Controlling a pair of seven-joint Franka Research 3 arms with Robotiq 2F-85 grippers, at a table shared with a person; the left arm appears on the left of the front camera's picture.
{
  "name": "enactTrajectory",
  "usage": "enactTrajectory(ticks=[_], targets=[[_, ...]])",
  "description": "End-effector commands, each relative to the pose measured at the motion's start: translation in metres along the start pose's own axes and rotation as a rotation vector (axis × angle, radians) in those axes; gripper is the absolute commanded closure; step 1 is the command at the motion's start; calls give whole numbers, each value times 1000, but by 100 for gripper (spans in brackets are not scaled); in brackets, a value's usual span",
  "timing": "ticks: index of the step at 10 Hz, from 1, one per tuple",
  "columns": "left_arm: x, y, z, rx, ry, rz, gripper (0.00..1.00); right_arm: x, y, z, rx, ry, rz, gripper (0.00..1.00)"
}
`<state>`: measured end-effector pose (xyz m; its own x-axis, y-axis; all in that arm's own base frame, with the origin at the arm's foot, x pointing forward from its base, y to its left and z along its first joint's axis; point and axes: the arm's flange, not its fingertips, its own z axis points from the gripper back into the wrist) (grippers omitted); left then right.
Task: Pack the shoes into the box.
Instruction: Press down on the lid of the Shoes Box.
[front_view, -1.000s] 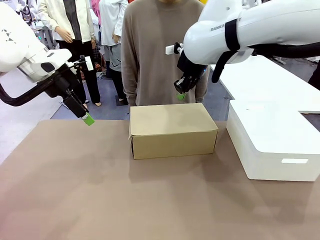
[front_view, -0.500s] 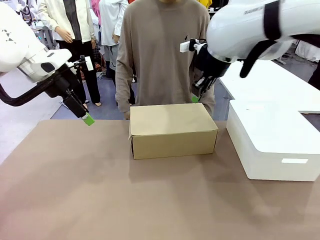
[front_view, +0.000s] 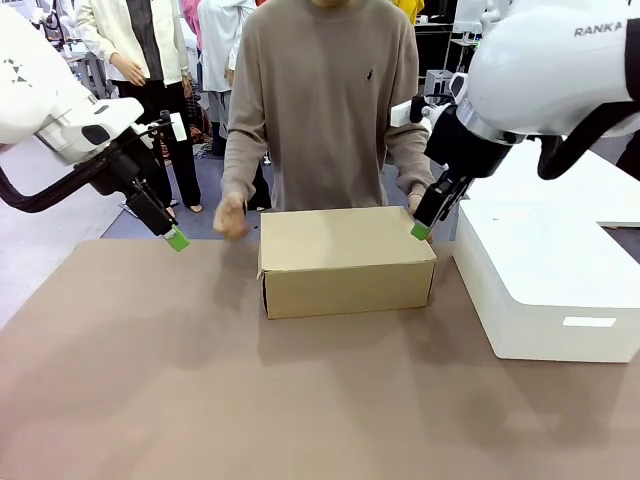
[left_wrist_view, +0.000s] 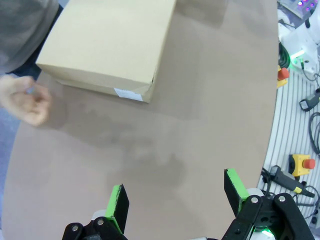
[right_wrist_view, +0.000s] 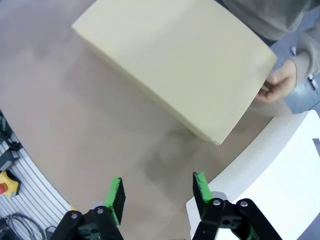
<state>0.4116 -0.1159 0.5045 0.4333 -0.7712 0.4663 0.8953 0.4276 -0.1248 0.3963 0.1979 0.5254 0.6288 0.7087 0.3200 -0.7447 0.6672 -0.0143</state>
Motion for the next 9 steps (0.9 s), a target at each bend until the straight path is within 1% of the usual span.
enactTrajectory(ticks=[1,5,7,8,9], targets=[[0,-1,1,7,-3,17,0,-18,9,1,-6,13,7,0],[0,-1,1,7,-3,17,0,-42,24,-7,4,0,-22,0],[0,-1,1,7,-3,17,0,-41,21,-12,-1,-55,-32,0],[0,-1,1,7,-3,17,0,-39,21,-6,5,16,-4,0],[0,-1,1,7,-3,17,0,-39,21,-6,5,16,-4,0]])
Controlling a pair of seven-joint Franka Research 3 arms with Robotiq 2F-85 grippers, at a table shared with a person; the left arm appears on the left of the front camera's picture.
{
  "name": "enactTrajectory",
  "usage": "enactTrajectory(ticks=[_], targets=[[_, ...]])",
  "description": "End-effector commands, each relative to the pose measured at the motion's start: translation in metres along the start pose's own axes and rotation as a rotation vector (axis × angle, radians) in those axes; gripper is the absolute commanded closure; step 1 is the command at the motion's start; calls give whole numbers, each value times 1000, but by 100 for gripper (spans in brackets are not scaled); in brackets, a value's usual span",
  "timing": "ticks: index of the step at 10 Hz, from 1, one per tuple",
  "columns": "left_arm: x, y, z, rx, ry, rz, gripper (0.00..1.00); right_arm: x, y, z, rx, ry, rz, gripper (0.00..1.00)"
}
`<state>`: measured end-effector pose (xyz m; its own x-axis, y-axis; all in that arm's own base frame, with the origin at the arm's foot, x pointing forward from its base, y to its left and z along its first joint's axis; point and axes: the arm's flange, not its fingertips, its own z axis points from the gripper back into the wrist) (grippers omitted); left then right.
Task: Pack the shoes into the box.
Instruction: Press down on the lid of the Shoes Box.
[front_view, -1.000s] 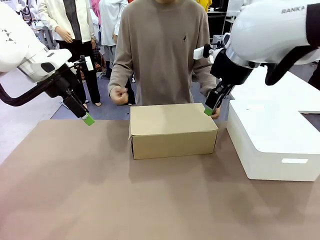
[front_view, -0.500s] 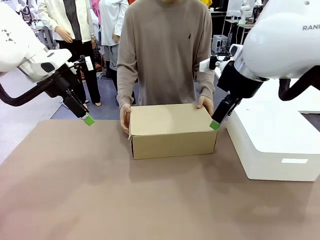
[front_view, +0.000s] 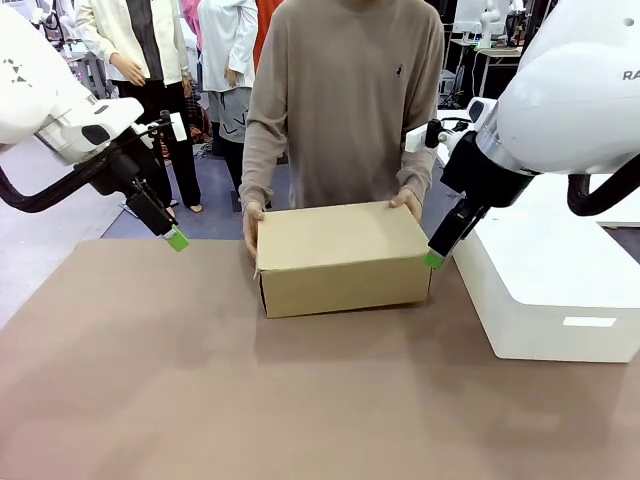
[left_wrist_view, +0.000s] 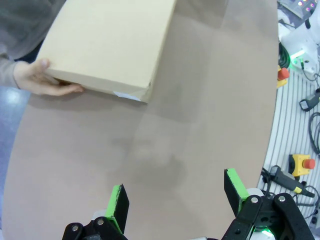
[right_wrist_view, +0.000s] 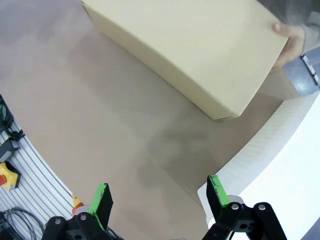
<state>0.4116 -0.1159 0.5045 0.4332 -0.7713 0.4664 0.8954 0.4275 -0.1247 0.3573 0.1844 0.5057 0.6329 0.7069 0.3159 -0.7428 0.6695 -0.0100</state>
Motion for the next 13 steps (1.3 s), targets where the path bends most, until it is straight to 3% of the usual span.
enactTrajectory(ticks=[1,13], targets=[[0,-1,1,7,-3,17,0,1,1,1,2,12,1,0],[0,-1,1,7,-3,17,0,1,1,1,2,12,1,0]])
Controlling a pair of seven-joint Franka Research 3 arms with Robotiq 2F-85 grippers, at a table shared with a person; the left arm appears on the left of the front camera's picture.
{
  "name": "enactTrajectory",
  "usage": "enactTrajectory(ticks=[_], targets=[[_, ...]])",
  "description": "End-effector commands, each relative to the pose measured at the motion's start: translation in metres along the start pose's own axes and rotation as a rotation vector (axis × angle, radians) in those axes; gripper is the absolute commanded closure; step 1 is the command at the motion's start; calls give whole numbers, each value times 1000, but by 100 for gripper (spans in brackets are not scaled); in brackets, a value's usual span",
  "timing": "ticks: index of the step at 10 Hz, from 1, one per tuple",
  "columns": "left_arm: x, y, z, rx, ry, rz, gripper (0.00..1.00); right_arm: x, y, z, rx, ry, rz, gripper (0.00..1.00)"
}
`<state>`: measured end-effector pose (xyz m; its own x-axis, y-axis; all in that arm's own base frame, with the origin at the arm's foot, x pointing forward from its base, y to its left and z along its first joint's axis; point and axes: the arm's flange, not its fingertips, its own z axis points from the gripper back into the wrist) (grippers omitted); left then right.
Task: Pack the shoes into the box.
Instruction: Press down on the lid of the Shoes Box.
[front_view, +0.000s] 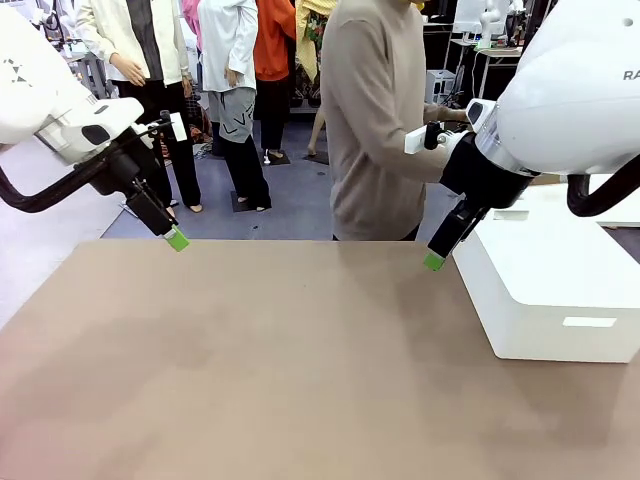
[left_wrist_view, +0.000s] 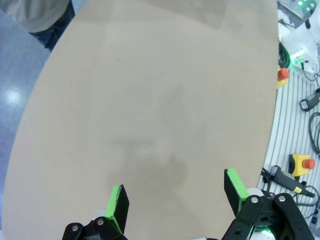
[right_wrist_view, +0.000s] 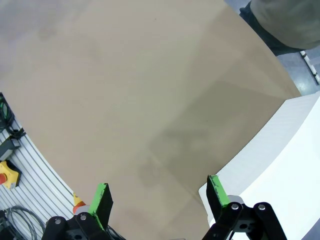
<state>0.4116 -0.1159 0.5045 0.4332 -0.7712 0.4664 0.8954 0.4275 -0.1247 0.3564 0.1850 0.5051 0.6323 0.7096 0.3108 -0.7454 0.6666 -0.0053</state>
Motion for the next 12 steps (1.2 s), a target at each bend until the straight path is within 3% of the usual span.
enactTrajectory(ticks=[1,12], targets=[[0,-1,1,7,-3,17,0,2,0,2,-3,6,-2,0],[0,-1,1,7,-3,17,0,2,0,2,-3,6,-2,0]])
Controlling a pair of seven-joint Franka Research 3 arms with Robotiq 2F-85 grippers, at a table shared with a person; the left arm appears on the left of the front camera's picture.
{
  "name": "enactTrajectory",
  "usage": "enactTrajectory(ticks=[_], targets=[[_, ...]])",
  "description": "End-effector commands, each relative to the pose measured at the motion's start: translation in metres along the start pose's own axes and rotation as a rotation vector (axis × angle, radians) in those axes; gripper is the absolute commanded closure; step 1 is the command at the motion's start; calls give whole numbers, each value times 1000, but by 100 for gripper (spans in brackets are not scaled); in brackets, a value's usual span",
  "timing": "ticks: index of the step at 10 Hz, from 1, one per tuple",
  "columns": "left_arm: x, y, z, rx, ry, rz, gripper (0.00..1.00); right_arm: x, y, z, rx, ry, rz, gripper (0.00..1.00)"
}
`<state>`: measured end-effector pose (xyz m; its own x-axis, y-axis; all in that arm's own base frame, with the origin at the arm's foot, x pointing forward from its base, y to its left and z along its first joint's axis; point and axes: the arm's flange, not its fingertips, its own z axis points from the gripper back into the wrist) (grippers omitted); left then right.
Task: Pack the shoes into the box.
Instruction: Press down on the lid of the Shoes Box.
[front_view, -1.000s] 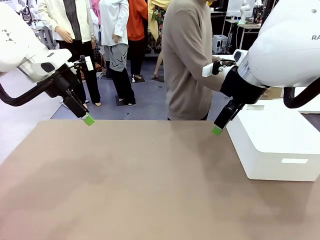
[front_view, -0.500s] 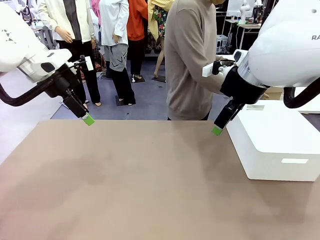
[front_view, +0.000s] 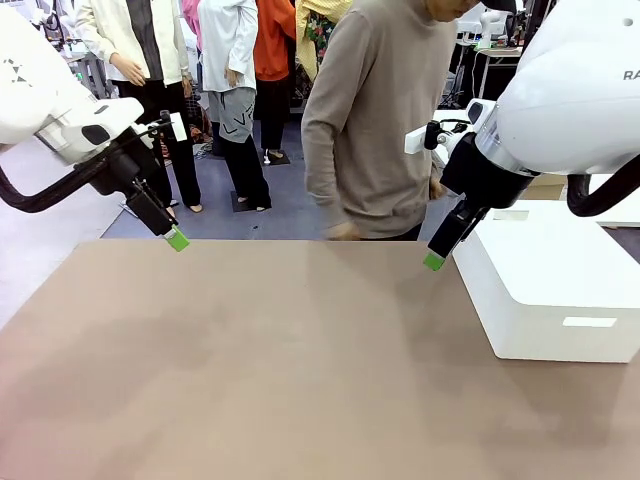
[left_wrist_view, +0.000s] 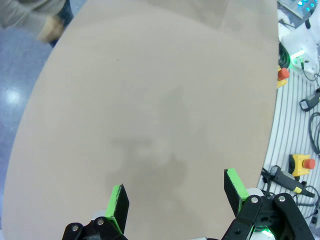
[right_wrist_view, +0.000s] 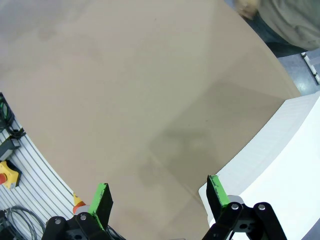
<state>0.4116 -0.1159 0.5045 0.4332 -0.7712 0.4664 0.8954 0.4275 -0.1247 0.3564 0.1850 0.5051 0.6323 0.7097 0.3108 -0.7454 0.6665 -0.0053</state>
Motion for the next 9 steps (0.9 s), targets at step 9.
enactTrajectory(ticks=[9], targets=[[0,-1,1,7,-3,17,0,2,0,2,-3,6,-2,0]])
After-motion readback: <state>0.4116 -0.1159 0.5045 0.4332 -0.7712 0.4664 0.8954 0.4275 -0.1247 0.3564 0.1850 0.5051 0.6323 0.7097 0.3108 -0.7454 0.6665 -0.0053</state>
